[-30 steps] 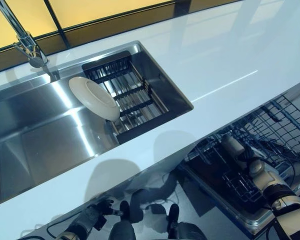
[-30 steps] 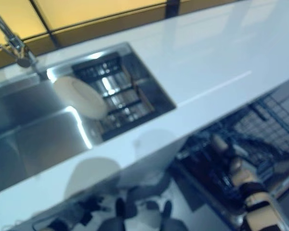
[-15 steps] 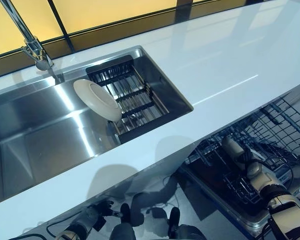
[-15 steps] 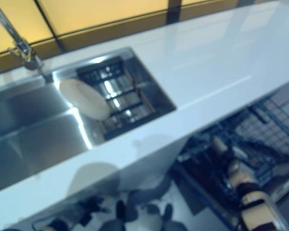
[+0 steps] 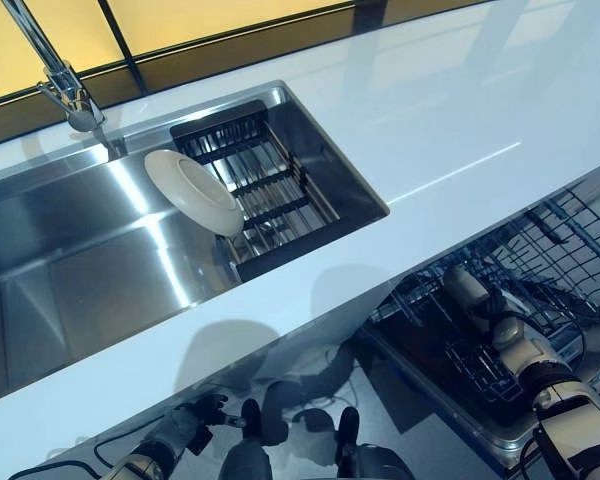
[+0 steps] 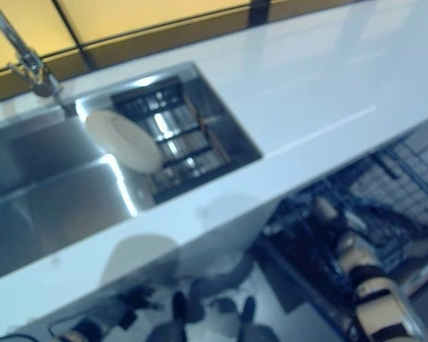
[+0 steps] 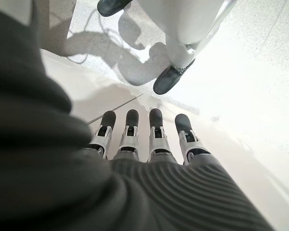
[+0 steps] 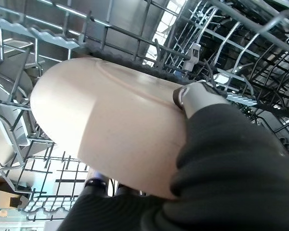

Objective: Take plates into dishwasher

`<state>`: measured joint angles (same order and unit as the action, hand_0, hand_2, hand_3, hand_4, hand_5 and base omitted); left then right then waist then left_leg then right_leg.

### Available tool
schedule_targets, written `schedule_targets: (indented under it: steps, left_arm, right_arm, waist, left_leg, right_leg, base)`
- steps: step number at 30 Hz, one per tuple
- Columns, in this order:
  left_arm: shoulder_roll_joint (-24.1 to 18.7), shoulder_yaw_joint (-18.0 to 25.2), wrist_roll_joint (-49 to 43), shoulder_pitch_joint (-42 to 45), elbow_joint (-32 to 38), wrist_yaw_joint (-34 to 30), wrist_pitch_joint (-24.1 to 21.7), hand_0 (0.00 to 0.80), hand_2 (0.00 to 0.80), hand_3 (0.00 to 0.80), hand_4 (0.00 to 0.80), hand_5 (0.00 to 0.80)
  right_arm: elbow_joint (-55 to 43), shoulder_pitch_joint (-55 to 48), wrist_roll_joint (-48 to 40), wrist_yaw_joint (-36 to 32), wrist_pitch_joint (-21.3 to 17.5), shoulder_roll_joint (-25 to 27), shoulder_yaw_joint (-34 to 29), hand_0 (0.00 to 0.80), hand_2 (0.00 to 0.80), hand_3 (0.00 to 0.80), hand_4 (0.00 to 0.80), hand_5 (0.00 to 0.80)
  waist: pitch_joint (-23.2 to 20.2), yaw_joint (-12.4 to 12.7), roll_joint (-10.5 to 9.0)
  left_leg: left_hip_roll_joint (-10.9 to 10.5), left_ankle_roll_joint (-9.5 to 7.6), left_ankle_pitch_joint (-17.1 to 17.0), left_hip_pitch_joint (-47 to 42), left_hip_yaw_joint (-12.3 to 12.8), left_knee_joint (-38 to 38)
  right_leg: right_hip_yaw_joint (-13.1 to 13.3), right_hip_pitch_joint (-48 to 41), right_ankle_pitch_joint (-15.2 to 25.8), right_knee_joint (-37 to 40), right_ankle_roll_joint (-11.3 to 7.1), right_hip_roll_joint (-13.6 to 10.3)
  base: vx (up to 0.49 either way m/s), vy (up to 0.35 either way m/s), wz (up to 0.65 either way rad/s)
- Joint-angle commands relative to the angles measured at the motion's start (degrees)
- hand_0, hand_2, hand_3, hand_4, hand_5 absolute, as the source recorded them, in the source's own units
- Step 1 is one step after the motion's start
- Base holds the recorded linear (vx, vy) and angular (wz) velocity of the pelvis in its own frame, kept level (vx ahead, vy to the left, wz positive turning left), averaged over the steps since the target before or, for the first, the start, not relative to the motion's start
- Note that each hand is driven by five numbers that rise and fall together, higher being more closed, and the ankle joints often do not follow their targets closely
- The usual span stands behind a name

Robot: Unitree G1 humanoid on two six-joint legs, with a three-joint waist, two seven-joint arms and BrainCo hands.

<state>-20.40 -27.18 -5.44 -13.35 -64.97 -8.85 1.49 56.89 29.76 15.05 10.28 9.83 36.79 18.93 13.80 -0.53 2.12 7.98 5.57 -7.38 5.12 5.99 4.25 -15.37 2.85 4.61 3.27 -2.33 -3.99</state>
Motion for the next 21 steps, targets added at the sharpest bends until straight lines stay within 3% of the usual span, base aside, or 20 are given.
schedule_targets:
  steps: [1,9,10,11,13,21]
  left_arm:
    - [-1.3,-1.09,1.14,-7.29,-2.08,1.43,-2.04,0.0,0.0,0.0,0.0,0.0]
    - [-0.91,-1.37,2.09,-7.3,-1.47,1.91,-2.51,0.0,0.0,0.0,0.0,0.0]
    - [-0.86,-1.34,2.11,-7.31,-1.4,1.92,-2.46,0.0,0.0,0.0,0.0,0.0]
    - [-0.7,-1.34,2.12,-7.4,-1.27,1.99,-2.37,0.0,0.0,0.0,0.0,0.0]
    - [-0.42,-1.44,2.34,-7.6,-1.11,2.2,-2.12,0.0,0.0,0.0,0.0,0.0]
    - [-0.12,-1.29,2.24,-7.27,-1.41,2.53,-1.99,0.0,0.0,0.0,0.0,0.0]
  right_arm:
    - [5.94,3.08,-2.97,-0.22,0.82,-2.38,3.26,0.8,0.8,0.8,0.8,0.8]
    - [5.2,3.84,-3.19,-0.9,0.95,-2.24,3.56,0.8,0.8,0.8,0.8,0.8]
    - [5.09,3.75,-3.19,-0.88,1.01,-2.31,3.58,0.756,0.756,0.756,0.756,0.756]
    - [4.87,3.63,-3.16,-0.79,1.13,-2.47,3.6,0.408,0.408,0.408,0.408,0.408]
    - [4.5,3.45,-2.88,-0.64,1.27,-2.75,3.53,0.0,0.0,0.0,0.0,0.0]
    - [3.9,3.03,-2.07,-0.68,1.42,-3.18,3.18,0.0,0.0,0.0,0.0,0.0]
  waist:
    - [4.97,1.87,-0.62]
    - [5.28,1.42,0.06]
    - [5.25,1.38,0.05]
    - [5.24,1.31,0.01]
    - [5.16,1.16,-0.1]
    - [4.72,1.0,-0.61]
  left_leg:
    - [-1.54,-1.49,1.08,0.88,1.28,-2.0]
    - [-1.68,-1.1,0.74,1.13,1.48,-1.8]
    - [-1.67,-1.09,0.74,1.16,1.54,-1.85]
    - [-1.65,-1.08,0.75,1.18,1.64,-1.88]
    - [-1.65,-1.09,0.79,1.11,1.82,-1.84]
    - [-1.7,-1.31,1.09,0.44,2.24,-1.84]
  right_leg:
    - [0.56,3.78,-5.39,-10.13,0.48,-1.19]
    - [0.73,4.24,-5.5,-10.15,0.63,-1.4]
    - [0.74,4.25,-5.5,-10.15,0.63,-1.42]
    - [0.78,4.25,-5.51,-10.14,0.63,-1.46]
    - [0.87,4.24,-5.48,-10.04,0.62,-1.46]
    - [1.15,3.6,-5.29,-9.67,0.47,-1.5]
  base:
    - [0.0,0.0,0.0]
    - [0.0,0.0,0.0]
    - [0.0,0.0,0.0]
    - [0.0,0.0,0.0]
    - [-0.001,0.016,0.0]
    - [0.0,0.0,0.0]
